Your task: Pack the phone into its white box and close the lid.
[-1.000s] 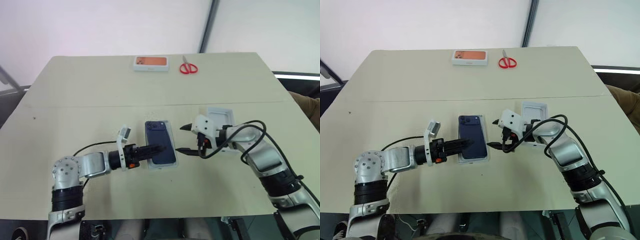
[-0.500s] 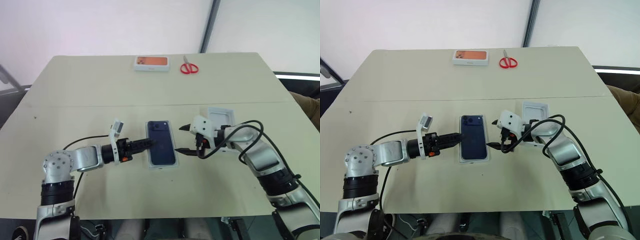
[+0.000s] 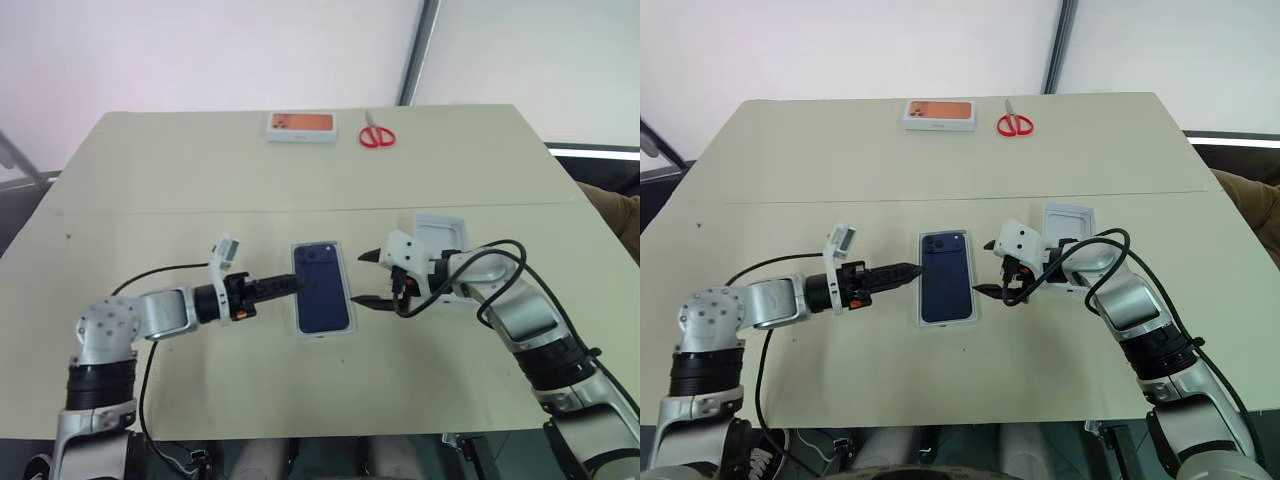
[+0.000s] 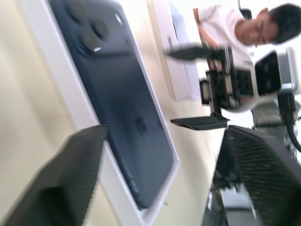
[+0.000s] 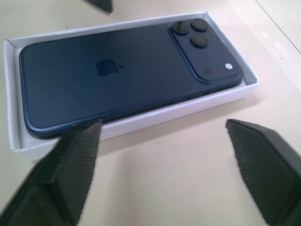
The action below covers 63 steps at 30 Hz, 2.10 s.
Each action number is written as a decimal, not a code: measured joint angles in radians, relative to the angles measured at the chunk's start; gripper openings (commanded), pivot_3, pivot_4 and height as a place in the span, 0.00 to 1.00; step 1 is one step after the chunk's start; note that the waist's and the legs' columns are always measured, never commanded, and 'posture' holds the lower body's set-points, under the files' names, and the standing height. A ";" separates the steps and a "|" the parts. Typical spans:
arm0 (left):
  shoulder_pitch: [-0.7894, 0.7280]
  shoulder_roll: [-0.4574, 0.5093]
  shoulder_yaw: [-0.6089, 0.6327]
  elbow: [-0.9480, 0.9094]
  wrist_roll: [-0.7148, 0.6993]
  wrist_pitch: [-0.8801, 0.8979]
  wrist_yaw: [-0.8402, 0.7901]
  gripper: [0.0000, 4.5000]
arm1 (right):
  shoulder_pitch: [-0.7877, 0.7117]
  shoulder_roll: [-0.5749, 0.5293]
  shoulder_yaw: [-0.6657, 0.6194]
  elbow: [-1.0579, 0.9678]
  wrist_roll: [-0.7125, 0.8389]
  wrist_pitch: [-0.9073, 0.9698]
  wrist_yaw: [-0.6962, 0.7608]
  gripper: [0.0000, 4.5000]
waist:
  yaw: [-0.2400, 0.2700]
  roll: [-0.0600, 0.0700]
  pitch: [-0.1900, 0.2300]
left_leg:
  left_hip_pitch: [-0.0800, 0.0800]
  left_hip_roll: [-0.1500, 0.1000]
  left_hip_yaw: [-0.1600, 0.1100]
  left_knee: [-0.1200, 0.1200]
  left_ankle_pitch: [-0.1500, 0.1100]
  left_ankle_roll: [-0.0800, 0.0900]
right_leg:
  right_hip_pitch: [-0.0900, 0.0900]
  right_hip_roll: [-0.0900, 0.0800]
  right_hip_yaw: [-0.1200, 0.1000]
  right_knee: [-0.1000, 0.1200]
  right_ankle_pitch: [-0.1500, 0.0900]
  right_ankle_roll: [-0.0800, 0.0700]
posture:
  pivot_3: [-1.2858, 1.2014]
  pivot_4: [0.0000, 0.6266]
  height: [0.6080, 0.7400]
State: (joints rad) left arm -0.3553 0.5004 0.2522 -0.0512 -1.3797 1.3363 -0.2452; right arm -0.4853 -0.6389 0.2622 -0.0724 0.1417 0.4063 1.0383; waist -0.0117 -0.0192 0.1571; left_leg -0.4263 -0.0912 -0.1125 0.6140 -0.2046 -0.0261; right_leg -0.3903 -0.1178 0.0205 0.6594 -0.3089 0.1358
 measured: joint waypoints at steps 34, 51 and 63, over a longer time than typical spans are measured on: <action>-0.103 -0.182 -0.200 0.108 0.502 -0.174 -0.119 0.01 | 0.007 -0.005 0.005 0.049 -0.110 -0.044 -0.031 0.01 | 0.028 0.001 0.000 | 0.001 -0.001 -0.001 0.002 0.000 0.000 | 0.003 0.000 -0.003 0.000 0.000 0.000 | 0.52 0.24 1.00; -0.199 -0.306 -0.260 0.223 0.719 -0.275 -0.254 0.01 | 0.036 -0.076 -0.030 0.097 -0.137 -0.089 -0.021 0.01 | 0.026 0.001 0.000 | 0.000 -0.002 -0.001 0.002 0.000 0.000 | 0.003 0.000 -0.003 -0.001 0.000 0.000 | 0.52 0.24 1.00; -0.228 -0.344 -0.277 0.253 0.782 -0.282 -0.313 0.01 | 0.053 -0.107 -0.056 0.099 -0.137 -0.086 -0.009 0.01 | 0.025 0.001 0.000 | 0.000 -0.002 -0.001 0.002 0.000 0.000 | 0.003 0.000 -0.003 -0.001 0.000 0.000 | 0.52 0.24 1.00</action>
State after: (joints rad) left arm -0.5835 0.1567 -0.0251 0.2015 -0.5979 1.0545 -0.5583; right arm -0.4320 -0.7455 0.2057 0.0267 0.0048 0.3203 1.0293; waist 0.0129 -0.0184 0.1571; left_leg -0.4262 -0.0928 -0.1138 0.6160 -0.2041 -0.0262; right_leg -0.3871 -0.1181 0.0176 0.6588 -0.3086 0.1363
